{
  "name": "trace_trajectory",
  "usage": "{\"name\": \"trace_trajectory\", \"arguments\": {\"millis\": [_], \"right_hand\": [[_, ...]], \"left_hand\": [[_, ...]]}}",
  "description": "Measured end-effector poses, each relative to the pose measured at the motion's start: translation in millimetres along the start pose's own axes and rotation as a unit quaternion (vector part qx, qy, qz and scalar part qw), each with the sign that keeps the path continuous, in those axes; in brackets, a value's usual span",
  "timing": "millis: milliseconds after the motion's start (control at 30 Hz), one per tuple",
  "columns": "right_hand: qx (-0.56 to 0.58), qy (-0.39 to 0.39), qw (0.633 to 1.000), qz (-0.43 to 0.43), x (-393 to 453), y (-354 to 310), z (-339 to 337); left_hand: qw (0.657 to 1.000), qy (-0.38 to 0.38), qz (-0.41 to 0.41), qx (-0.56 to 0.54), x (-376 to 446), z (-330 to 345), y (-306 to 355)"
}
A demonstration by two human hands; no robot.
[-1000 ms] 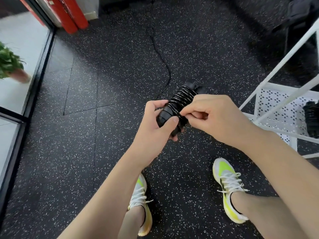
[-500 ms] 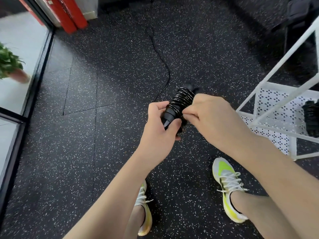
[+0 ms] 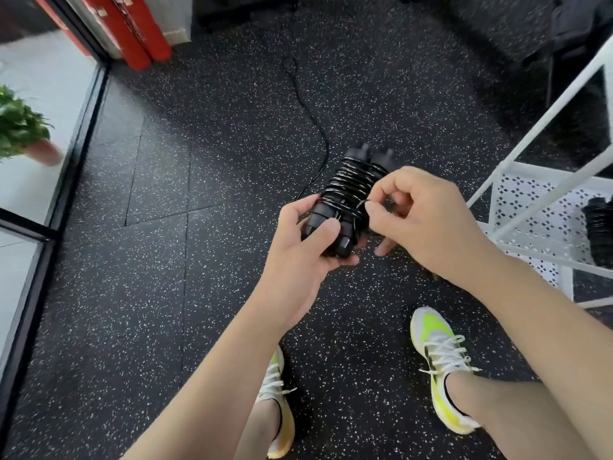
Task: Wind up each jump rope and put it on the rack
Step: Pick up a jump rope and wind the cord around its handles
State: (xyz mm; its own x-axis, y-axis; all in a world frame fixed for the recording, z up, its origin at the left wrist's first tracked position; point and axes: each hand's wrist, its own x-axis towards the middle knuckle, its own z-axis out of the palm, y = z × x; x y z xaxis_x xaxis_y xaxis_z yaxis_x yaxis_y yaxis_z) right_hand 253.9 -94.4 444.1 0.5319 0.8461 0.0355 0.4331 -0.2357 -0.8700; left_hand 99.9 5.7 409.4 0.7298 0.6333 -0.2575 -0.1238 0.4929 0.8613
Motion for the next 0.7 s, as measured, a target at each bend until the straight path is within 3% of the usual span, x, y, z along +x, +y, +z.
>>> {"name": "trace_trajectory", "arguments": {"millis": [133, 200, 300, 467, 700], "right_hand": [[0.091, 0.019, 0.995, 0.046, 1, -4, -5], [0.084, 0.025, 0.995, 0.038, 5, -1, -5], [-0.026, 0.038, 0.998, -0.052, 8, 9, -1], [-0.146, 0.079, 0.962, -0.215, 6, 24, 18], [-0.148, 0.144, 0.952, -0.225, 5, 32, 32]], "left_hand": [[0.994, -0.006, -0.020, -0.103, -2, 4, 3], [0.994, -0.003, -0.022, -0.111, -1, 5, 5], [0.997, 0.018, -0.007, -0.074, 1, 5, 2], [0.998, 0.047, -0.004, -0.049, 3, 9, 0], [0.992, 0.073, -0.013, -0.104, 2, 8, -1]]}}
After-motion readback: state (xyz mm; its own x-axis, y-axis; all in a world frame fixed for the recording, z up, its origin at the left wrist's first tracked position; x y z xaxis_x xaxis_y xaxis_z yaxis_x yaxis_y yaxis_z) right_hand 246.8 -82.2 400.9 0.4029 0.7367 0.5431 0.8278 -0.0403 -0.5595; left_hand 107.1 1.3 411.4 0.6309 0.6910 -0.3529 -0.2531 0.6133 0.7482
